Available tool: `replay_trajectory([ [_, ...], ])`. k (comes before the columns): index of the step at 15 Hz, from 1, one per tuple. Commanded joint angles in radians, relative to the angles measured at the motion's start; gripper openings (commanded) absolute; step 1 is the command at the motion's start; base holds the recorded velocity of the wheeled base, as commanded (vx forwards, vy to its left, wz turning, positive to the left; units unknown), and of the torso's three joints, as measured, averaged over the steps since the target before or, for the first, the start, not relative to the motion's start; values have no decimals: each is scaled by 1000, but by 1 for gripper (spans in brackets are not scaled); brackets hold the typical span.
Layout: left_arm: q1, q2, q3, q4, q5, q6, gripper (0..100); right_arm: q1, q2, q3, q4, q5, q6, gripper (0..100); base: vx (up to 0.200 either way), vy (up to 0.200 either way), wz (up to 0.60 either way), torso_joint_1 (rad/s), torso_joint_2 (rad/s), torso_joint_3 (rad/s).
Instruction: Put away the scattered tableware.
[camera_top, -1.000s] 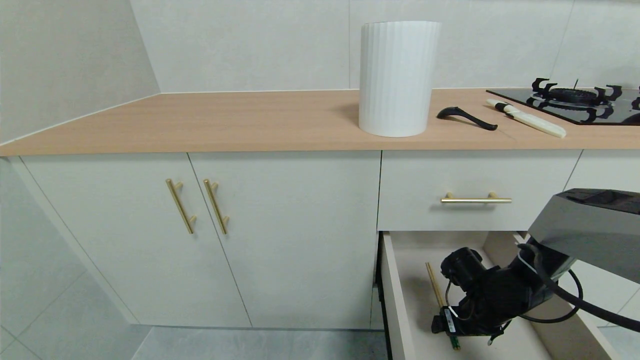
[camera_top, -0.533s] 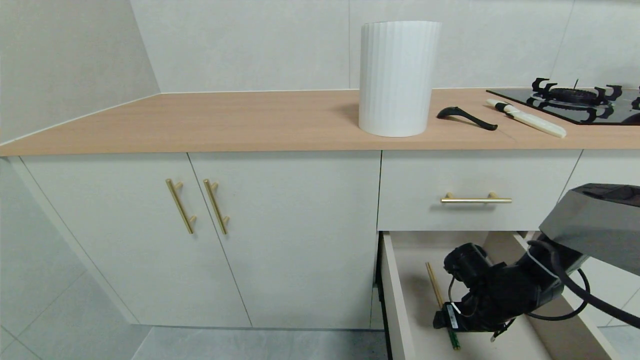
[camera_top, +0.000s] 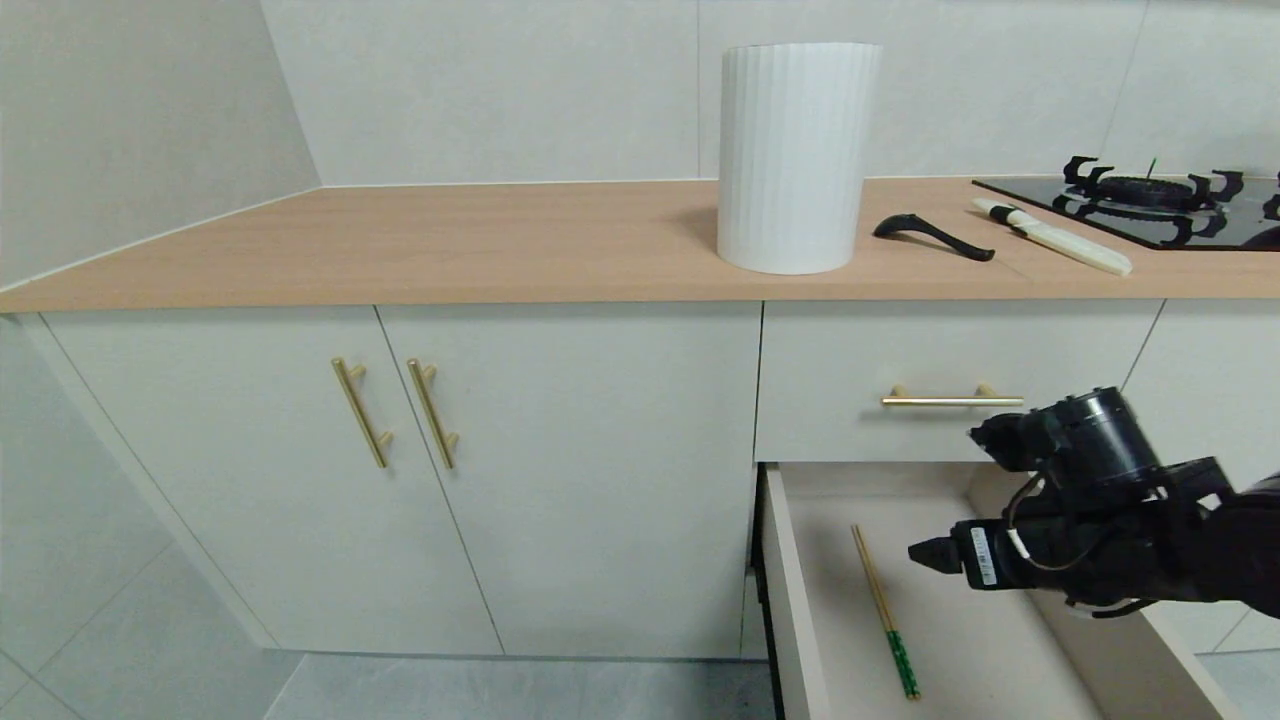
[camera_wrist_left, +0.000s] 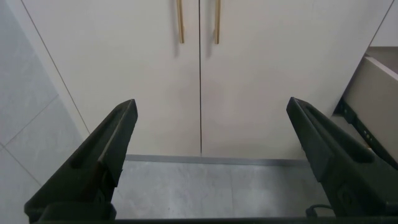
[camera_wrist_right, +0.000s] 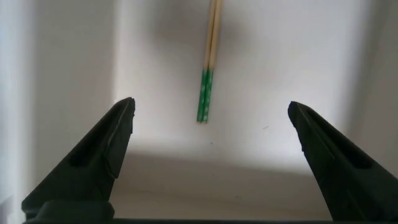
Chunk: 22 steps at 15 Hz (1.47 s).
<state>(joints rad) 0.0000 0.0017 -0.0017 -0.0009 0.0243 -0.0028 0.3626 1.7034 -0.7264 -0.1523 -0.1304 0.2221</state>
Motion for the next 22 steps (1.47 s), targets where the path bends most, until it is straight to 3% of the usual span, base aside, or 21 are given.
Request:
replay_trajectory([
  [1, 0, 0, 0, -1, 0, 0, 100, -11, -209, 24, 0, -6, -44, 100, 0, 0, 0, 0, 0, 0],
  [4, 0, 0, 0, -1, 0, 0, 100, -17, -252, 22, -4, -67, -73, 100, 0, 0, 0, 0, 0, 0],
  [10, 0, 0, 0, -1, 0, 0, 100, -27, -266, 21, -6, -71, -73, 100, 0, 0, 0, 7, -35, -25],
  [22, 0, 0, 0, -1, 0, 0, 100, -40, -260, 22, -6, -71, -87, 100, 0, 0, 0, 145, -424, -281],
])
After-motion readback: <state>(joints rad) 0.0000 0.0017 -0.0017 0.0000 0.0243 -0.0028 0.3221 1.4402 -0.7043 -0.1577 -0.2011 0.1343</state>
